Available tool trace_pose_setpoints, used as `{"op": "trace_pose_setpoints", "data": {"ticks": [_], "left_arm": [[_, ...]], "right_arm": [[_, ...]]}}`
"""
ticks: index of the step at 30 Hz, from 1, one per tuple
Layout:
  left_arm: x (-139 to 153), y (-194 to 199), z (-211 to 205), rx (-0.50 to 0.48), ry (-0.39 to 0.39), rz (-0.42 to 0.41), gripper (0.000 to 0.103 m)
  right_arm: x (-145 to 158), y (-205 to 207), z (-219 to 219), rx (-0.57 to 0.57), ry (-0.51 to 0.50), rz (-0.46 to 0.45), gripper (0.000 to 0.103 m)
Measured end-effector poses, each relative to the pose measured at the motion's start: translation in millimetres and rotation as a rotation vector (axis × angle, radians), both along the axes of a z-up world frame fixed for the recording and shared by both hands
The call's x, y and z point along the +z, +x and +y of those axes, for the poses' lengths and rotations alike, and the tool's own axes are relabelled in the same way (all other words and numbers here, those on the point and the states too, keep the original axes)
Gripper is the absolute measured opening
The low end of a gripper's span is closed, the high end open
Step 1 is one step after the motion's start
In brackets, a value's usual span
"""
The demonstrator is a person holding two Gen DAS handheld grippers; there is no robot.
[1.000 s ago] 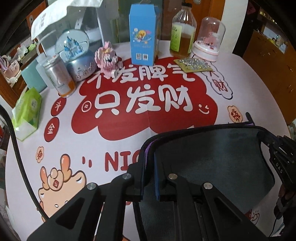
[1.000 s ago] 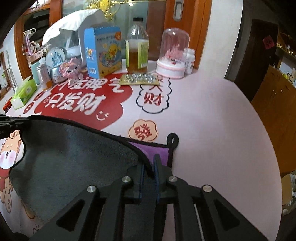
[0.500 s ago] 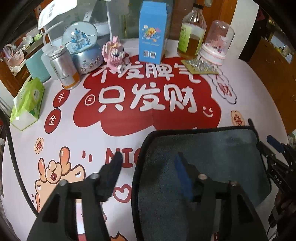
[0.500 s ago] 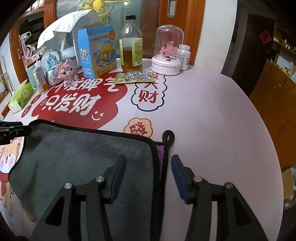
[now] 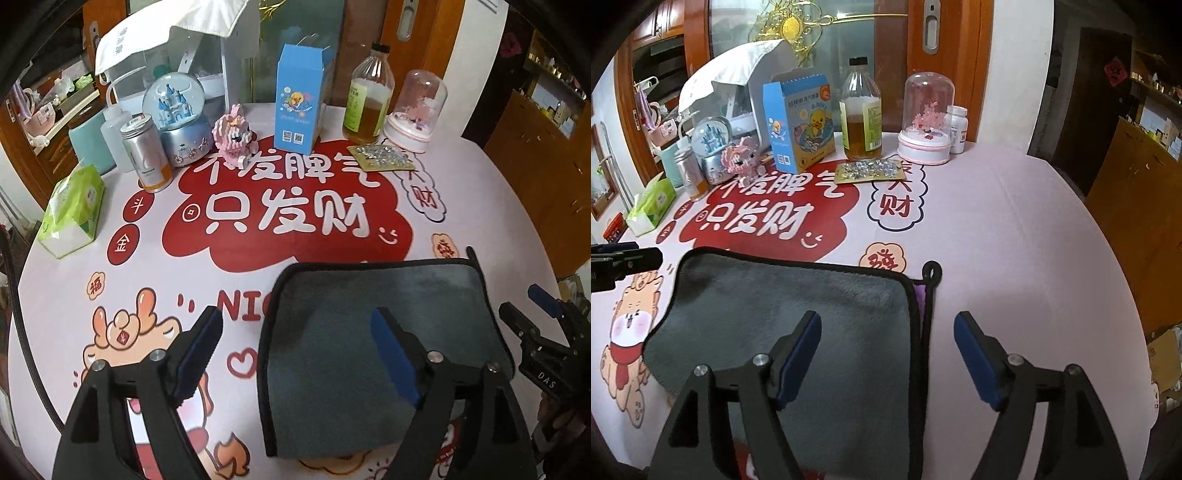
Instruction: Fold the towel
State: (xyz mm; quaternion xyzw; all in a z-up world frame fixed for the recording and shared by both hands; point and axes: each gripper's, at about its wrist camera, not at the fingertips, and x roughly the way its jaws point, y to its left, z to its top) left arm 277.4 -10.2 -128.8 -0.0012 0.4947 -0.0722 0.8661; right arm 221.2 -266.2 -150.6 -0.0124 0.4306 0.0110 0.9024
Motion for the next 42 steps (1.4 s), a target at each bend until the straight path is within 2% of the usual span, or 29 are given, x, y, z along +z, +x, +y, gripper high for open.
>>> {"op": "trace_pose_setpoints", "data": {"ticks": [5,9,12,21,24,31,42], "left_arm": [[13.8,-20.1,0.3,-0.006,-0.017,-0.005,0.084],[28.7,-41.5,-0.1,-0.019,-0.003,-0.033,0.091],[39.5,-58.7,0.3,-0.029,-0.009,-0.043,0.092],[63.5,-107.9,0.4,-0.048,0.002,-0.067,0.098],[73.3,-124.8,1.9,-0.045,0.006,-0.087,0.098],[95.4,-161.9,7.0,-0.019,0.015,-0.120,0.102],[117.5,-212.3,13.7,-0.002,0.015,-0.088,0.102]], "right_arm": [[12.6,-21.0,2.0,0.002,0.020,0.001,0.083],[25.3,-40.9,5.4,0.006,0.041,-0.005,0.089],[34.9,-55.0,9.4,0.013,0.046,-0.020,0.094],[57.2,-102.0,24.1,0.070,0.062,-0.020,0.095],[64.3,-116.5,26.0,0.072,0.059,-0.019,0.099],[77.8,-154.0,24.7,0.045,0.054,0.040,0.103],[110.0,-203.4,27.0,-0.013,0.090,0.119,0.103]]}}
